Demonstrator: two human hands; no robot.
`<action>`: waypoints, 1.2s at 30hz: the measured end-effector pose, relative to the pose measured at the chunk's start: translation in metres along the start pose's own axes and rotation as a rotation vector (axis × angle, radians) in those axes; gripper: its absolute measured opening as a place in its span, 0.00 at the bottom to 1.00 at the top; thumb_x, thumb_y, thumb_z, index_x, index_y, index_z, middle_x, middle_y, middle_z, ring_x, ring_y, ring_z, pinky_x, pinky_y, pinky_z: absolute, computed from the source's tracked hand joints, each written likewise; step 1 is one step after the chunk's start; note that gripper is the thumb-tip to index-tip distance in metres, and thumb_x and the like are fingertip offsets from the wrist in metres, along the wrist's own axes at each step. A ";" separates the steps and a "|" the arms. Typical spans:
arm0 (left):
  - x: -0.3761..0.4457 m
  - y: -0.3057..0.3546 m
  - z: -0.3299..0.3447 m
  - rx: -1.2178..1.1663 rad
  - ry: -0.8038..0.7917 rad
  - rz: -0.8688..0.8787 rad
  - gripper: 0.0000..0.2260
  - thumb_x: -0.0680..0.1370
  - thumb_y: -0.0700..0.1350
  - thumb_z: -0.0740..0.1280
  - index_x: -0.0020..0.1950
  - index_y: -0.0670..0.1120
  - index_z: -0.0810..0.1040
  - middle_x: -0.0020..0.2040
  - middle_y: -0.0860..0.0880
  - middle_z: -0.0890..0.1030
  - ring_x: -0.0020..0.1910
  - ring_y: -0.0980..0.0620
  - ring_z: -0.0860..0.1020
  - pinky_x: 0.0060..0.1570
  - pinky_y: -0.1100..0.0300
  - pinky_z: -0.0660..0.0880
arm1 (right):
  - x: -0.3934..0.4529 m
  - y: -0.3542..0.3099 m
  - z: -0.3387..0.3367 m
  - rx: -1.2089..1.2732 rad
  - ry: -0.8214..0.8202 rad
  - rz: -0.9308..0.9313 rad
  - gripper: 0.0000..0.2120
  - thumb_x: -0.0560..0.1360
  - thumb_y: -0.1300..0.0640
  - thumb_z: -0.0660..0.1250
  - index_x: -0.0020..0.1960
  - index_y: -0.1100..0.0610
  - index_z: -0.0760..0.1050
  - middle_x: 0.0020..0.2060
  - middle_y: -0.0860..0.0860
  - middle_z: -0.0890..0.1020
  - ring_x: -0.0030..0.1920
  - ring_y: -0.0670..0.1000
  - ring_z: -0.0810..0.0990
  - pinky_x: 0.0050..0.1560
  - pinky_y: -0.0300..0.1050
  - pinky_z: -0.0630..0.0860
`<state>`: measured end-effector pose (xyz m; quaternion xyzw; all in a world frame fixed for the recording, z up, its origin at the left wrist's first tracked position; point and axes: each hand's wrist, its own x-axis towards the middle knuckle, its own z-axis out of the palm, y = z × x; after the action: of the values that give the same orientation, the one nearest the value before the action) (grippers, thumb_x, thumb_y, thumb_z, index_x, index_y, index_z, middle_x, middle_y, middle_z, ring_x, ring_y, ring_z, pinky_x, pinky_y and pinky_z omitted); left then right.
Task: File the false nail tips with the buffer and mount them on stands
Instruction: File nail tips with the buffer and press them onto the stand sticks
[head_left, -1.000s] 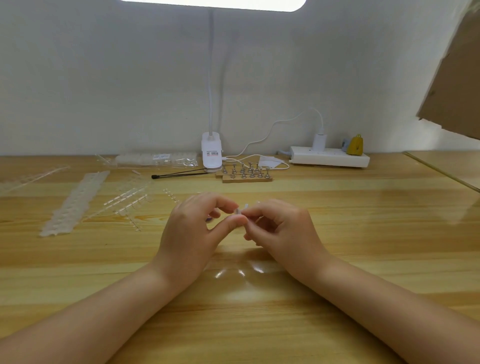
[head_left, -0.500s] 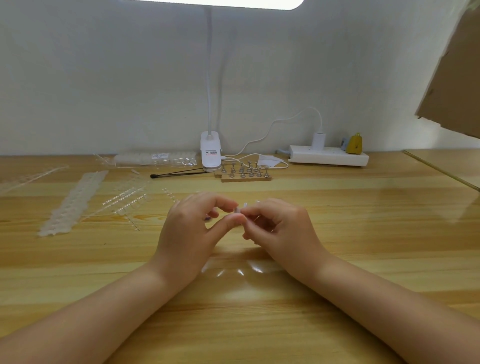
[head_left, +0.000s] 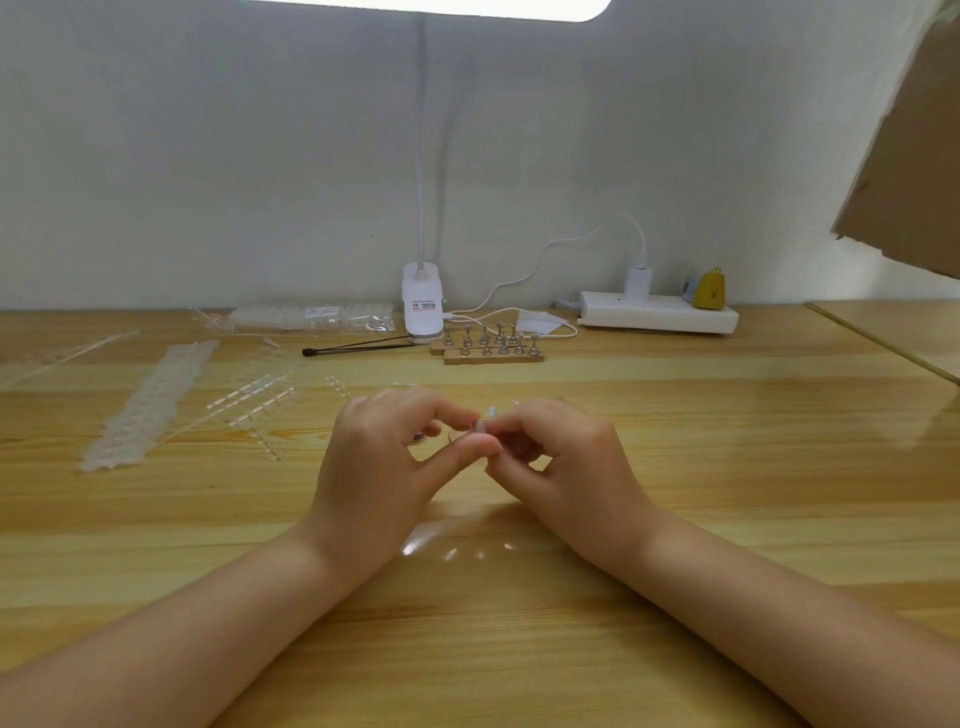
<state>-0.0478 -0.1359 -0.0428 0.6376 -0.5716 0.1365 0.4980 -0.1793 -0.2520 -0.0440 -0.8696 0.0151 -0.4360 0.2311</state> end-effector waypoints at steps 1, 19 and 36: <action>0.000 0.001 0.000 0.041 0.019 -0.005 0.12 0.70 0.60 0.68 0.45 0.53 0.79 0.40 0.62 0.80 0.40 0.60 0.77 0.50 0.55 0.73 | 0.000 -0.001 0.001 0.015 0.011 0.031 0.03 0.72 0.65 0.72 0.45 0.60 0.82 0.35 0.50 0.82 0.36 0.46 0.78 0.38 0.39 0.75; 0.000 0.003 0.001 0.116 0.005 -0.045 0.20 0.80 0.57 0.52 0.45 0.47 0.79 0.40 0.55 0.80 0.43 0.54 0.77 0.49 0.46 0.71 | 0.008 0.043 -0.015 -0.190 -0.036 0.648 0.05 0.74 0.48 0.70 0.42 0.45 0.84 0.30 0.36 0.79 0.34 0.40 0.75 0.34 0.40 0.68; 0.040 -0.045 -0.043 1.113 -0.619 -0.561 0.21 0.77 0.64 0.56 0.36 0.50 0.72 0.43 0.51 0.76 0.49 0.47 0.72 0.51 0.53 0.64 | 0.007 0.038 -0.017 -0.300 -0.086 0.610 0.08 0.73 0.49 0.68 0.39 0.51 0.82 0.29 0.43 0.78 0.33 0.42 0.76 0.33 0.38 0.71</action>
<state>0.0206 -0.1319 -0.0144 0.9314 -0.3460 0.0873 -0.0721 -0.1816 -0.2936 -0.0459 -0.8668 0.3288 -0.3028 0.2209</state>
